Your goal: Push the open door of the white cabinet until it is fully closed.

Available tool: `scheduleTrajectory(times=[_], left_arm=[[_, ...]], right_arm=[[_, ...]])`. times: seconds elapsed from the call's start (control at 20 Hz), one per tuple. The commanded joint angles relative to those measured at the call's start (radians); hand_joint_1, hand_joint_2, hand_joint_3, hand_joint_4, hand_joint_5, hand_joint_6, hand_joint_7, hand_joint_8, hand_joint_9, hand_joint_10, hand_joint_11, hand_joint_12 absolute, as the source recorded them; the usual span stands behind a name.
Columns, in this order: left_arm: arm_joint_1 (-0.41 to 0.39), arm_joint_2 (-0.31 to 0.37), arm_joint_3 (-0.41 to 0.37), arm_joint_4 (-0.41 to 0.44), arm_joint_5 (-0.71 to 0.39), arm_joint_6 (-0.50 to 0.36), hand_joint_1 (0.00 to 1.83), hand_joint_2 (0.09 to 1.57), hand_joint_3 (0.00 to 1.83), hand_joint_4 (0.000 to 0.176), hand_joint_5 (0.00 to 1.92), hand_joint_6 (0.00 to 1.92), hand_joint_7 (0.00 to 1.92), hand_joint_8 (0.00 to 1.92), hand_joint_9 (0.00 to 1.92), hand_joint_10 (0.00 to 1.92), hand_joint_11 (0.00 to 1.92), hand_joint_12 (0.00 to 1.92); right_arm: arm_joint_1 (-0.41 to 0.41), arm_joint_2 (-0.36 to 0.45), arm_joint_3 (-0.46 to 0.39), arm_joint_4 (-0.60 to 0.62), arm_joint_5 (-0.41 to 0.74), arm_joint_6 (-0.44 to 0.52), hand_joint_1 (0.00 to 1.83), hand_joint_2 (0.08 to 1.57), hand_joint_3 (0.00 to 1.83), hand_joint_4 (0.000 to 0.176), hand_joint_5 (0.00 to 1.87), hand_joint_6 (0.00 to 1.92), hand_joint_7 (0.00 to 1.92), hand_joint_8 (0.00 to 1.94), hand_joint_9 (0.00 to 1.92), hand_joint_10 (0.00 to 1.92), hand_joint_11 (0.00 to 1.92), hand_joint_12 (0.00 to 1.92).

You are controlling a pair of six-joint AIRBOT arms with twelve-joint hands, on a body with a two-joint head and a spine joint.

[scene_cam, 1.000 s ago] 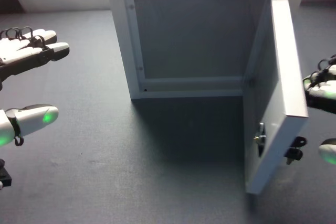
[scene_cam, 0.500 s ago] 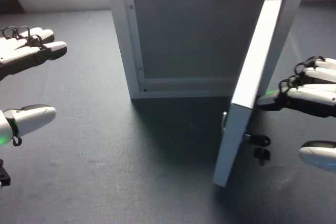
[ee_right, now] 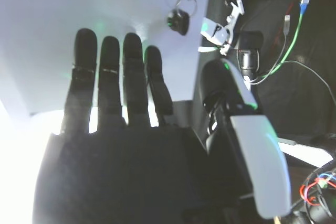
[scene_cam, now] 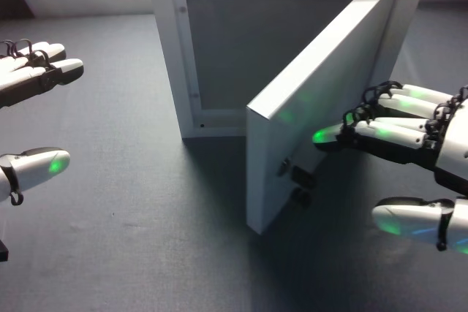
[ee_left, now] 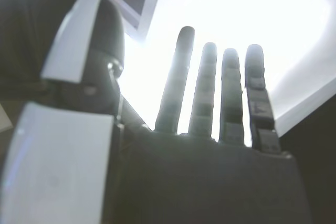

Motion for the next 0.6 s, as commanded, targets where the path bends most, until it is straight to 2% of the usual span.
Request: scheduleTrajectory(times=[0.0,0.1,0.25,0.3,0.4,0.45,0.55], left_arm=[[0.0,0.008,-0.004,-0.026,-0.125,-0.005,0.48,1.27,0.0,0.0,0.23,0.0,0.09,0.0,0.05,0.0,0.0,0.4],[0.003,0.008,-0.004,-0.03,-0.127,-0.005,0.47,1.27,0.0,0.0,0.23,0.0,0.08,0.0,0.03,0.0,0.0,0.36],[0.003,0.006,-0.003,-0.03,-0.121,-0.005,0.47,1.27,0.0,0.0,0.23,0.0,0.08,0.0,0.04,0.0,0.0,0.4],[0.003,0.006,-0.003,-0.03,-0.121,-0.005,0.47,1.27,0.0,0.0,0.23,0.0,0.08,0.0,0.03,0.0,0.0,0.4],[0.003,0.005,-0.003,-0.03,-0.121,-0.005,0.49,1.26,0.0,0.0,0.22,0.0,0.07,0.0,0.02,0.0,0.0,0.29],[0.004,0.005,-0.003,-0.031,-0.121,-0.005,0.49,1.26,0.0,0.0,0.22,0.0,0.07,0.0,0.02,0.0,0.0,0.29],[0.005,0.004,-0.003,-0.031,-0.12,-0.005,0.52,1.26,0.0,0.0,0.23,0.0,0.07,0.0,0.02,0.0,0.0,0.27]], right_arm=[[0.018,-0.005,0.004,0.013,0.109,0.009,0.14,1.45,0.0,0.0,0.07,0.42,0.32,0.0,0.0,0.86,0.0,1.45],[0.038,-0.024,0.014,0.003,0.09,0.01,0.16,1.44,0.0,0.0,0.08,0.41,0.32,0.0,0.0,0.78,0.0,1.4],[0.06,-0.05,0.03,-0.002,0.071,0.01,0.24,1.41,0.0,0.0,0.11,0.33,0.31,0.0,0.03,0.66,0.0,1.34],[0.069,-0.06,0.036,-0.003,0.062,0.01,0.27,1.41,0.0,0.0,0.12,0.28,0.29,0.0,0.04,0.6,0.0,1.31],[0.088,-0.083,0.05,-0.008,0.041,0.01,0.38,1.39,0.0,0.0,0.19,0.14,0.29,0.0,0.09,0.47,0.0,1.27],[0.095,-0.089,0.054,-0.01,0.035,0.01,0.38,1.39,0.0,0.0,0.19,0.14,0.29,0.0,0.09,0.47,0.0,1.27],[0.113,-0.113,0.068,-0.011,0.018,0.01,0.5,1.35,0.0,0.0,0.27,0.05,0.3,0.0,0.15,0.41,0.0,1.35]])
